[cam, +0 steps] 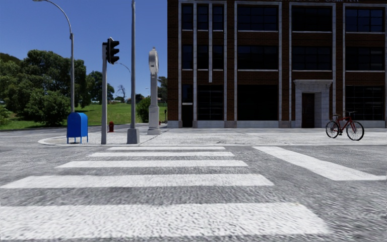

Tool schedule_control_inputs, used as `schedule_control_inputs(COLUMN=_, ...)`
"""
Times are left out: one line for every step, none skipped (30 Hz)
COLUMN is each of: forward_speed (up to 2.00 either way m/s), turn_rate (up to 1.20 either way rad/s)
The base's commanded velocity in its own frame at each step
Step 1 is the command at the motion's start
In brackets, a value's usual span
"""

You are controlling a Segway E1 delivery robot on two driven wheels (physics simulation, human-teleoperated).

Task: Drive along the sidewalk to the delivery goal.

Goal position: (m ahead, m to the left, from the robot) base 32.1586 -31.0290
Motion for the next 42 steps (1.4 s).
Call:
schedule_control_inputs(forward_speed=1.25, turn_rate=0.00)
schedule_control_inputs(forward_speed=1.25, turn_rate=0.00)
schedule_control_inputs(forward_speed=1.25, turn_rate=0.00)
schedule_control_inputs(forward_speed=1.25, turn_rate=0.00)
schedule_control_inputs(forward_speed=1.25, turn_rate=0.00)
schedule_control_inputs(forward_speed=1.25, turn_rate=0.00)
schedule_control_inputs(forward_speed=1.25, turn_rate=0.00)
schedule_control_inputs(forward_speed=1.25, turn_rate=0.00)
schedule_control_inputs(forward_speed=1.25, turn_rate=0.00)
schedule_control_inputs(forward_speed=2.00, turn_rate=0.00)
schedule_control_inputs(forward_speed=2.00, turn_rate=0.00)
schedule_control_inputs(forward_speed=2.00, turn_rate=0.00)
schedule_control_inputs(forward_speed=2.00, turn_rate=0.00)
schedule_control_inputs(forward_speed=2.00, turn_rate=0.00)
schedule_control_inputs(forward_speed=2.00, turn_rate=0.00)
schedule_control_inputs(forward_speed=2.00, turn_rate=0.00)
schedule_control_inputs(forward_speed=2.00, turn_rate=0.00)
schedule_control_inputs(forward_speed=2.00, turn_rate=0.00)
schedule_control_inputs(forward_speed=2.00, turn_rate=0.00)
schedule_control_inputs(forward_speed=2.00, turn_rate=0.00)
schedule_control_inputs(forward_speed=2.00, turn_rate=0.00)
schedule_control_inputs(forward_speed=2.00, turn_rate=0.00)
schedule_control_inputs(forward_speed=2.00, turn_rate=0.00)
schedule_control_inputs(forward_speed=2.00, turn_rate=0.00)
schedule_control_inputs(forward_speed=2.00, turn_rate=0.00)
schedule_control_inputs(forward_speed=2.00, turn_rate=0.00)
schedule_control_inputs(forward_speed=2.00, turn_rate=0.00)
schedule_control_inputs(forward_speed=2.00, turn_rate=0.00)
schedule_control_inputs(forward_speed=2.00, turn_rate=0.00)
schedule_control_inputs(forward_speed=2.00, turn_rate=0.00)
schedule_control_inputs(forward_speed=2.00, turn_rate=0.00)
schedule_control_inputs(forward_speed=2.00, turn_rate=0.00)
schedule_control_inputs(forward_speed=2.00, turn_rate=0.00)
schedule_control_inputs(forward_speed=2.00, turn_rate=0.00)
schedule_control_inputs(forward_speed=2.00, turn_rate=0.00)
schedule_control_inputs(forward_speed=2.00, turn_rate=0.00)
schedule_control_inputs(forward_speed=2.00, turn_rate=0.00)
schedule_control_inputs(forward_speed=2.00, turn_rate=0.00)
schedule_control_inputs(forward_speed=2.00, turn_rate=0.00)
schedule_control_inputs(forward_speed=2.00, turn_rate=0.00)
schedule_control_inputs(forward_speed=2.00, turn_rate=0.00)
schedule_control_inputs(forward_speed=2.00, turn_rate=0.00)
